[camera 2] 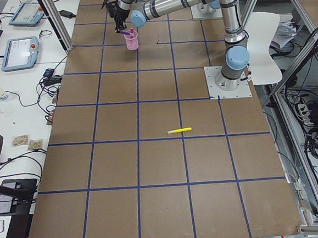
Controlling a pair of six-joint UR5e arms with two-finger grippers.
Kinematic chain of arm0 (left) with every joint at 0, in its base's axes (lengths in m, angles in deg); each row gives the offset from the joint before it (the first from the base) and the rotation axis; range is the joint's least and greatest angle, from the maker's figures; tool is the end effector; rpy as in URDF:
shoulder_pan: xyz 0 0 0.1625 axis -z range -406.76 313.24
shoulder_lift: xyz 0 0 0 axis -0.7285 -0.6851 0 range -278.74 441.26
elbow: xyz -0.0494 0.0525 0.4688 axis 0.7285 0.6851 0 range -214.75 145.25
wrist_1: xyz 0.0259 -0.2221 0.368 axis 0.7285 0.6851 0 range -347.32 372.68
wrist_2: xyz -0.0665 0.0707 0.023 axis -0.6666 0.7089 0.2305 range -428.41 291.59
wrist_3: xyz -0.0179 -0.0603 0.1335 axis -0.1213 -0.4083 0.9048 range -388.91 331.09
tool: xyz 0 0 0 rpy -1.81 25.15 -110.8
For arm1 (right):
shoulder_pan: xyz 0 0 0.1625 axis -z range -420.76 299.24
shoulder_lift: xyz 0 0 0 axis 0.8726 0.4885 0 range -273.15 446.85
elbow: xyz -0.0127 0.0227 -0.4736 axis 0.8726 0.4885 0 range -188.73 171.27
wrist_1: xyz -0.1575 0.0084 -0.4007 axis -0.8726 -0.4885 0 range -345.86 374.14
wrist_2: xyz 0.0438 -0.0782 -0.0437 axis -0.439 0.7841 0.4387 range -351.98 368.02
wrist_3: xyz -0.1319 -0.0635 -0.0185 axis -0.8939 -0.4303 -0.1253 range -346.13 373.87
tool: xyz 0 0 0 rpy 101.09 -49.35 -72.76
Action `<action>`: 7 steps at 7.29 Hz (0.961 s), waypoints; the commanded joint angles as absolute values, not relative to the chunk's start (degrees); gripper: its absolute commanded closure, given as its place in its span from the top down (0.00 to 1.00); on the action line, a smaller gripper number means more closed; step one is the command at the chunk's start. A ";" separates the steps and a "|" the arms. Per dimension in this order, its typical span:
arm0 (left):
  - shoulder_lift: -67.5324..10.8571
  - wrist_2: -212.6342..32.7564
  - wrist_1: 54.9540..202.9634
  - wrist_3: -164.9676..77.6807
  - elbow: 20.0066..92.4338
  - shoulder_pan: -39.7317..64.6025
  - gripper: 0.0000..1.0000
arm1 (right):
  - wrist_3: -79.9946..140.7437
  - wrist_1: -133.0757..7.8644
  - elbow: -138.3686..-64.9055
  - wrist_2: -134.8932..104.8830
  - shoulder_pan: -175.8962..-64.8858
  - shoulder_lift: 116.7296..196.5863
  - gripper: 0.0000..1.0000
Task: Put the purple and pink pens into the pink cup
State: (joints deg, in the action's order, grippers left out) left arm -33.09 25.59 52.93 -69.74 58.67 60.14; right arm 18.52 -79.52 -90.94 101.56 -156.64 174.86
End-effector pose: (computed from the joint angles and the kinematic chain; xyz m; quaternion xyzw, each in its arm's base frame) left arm -0.3228 -0.6392 0.3047 0.2099 -0.9584 0.1834 0.0620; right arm 0.1795 -0.5309 0.5489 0.0082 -0.9961 0.0848 0.0231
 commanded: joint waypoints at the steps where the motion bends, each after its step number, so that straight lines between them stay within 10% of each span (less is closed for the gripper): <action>1: -32.92 25.55 52.85 -70.04 59.56 61.16 0.00 | 22.13 -80.07 -91.26 101.71 -156.56 173.95 1.00; 3: -32.56 25.73 52.93 -69.78 59.64 62.83 0.02 | 21.96 -80.08 -91.26 101.53 -156.47 173.95 1.00; 7: -31.86 25.64 52.58 -68.99 59.56 62.75 0.91 | 21.61 -80.16 -91.61 101.44 -156.30 173.95 1.00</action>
